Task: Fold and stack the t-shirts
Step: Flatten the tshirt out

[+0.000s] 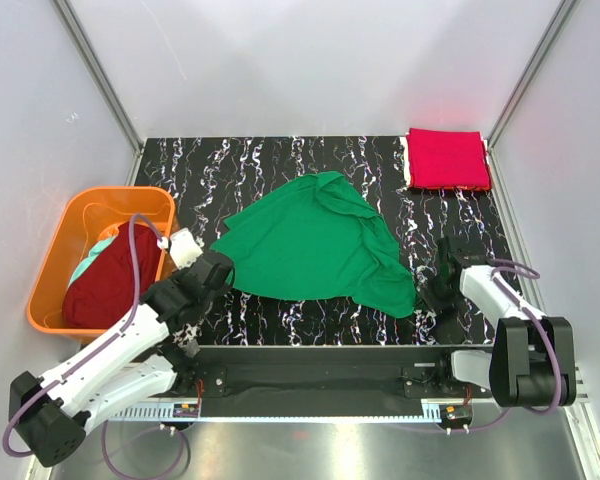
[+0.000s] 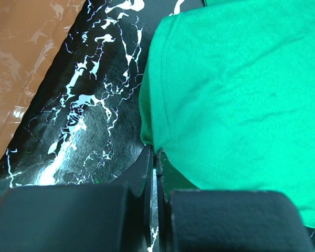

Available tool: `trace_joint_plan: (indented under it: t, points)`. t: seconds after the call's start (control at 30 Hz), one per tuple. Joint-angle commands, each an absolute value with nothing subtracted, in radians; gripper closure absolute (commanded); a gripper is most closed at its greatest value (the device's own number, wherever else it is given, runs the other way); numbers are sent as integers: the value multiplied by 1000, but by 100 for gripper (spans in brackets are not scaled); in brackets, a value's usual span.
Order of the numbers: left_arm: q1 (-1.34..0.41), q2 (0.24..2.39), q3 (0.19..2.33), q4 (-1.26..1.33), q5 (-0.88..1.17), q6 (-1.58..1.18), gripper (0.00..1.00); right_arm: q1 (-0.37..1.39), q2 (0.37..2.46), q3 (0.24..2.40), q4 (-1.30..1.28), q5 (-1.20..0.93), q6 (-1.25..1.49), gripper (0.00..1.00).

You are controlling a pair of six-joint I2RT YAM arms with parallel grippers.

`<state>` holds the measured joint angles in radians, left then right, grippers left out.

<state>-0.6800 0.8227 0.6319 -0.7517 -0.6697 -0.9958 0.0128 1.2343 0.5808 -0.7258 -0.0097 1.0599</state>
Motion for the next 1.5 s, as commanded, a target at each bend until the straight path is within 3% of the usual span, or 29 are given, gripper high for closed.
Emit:
trace_joint_plan:
  t: [0.0,0.33,0.63,0.83,1.03,1.17,1.47]
  points:
    - [-683,790,678,-750,-709,-1000,100,12,1169,597,-715,-18,1016,100]
    - [-681,739,851,-612,-640,-680,100,11,905,949,-611,14,680,100]
    - [-680,798,1178,-473,-600,-338,100,12,948,1381,-456,15,577,100]
    - [-680,815,1390,-387,-362,-157,100,12,914,1625,-397,26,494,100]
    - [-681,812,1617,-504,-134,-109,100,12,870,1845,-419,55,384,100]
    - [-681,755,1661,-517,-98,-106,100,12,862,1917,-440,32,357,100]
    - [-681,817,1549,-443,-301,-89,100,12,920,1776,-325,17,327,100]
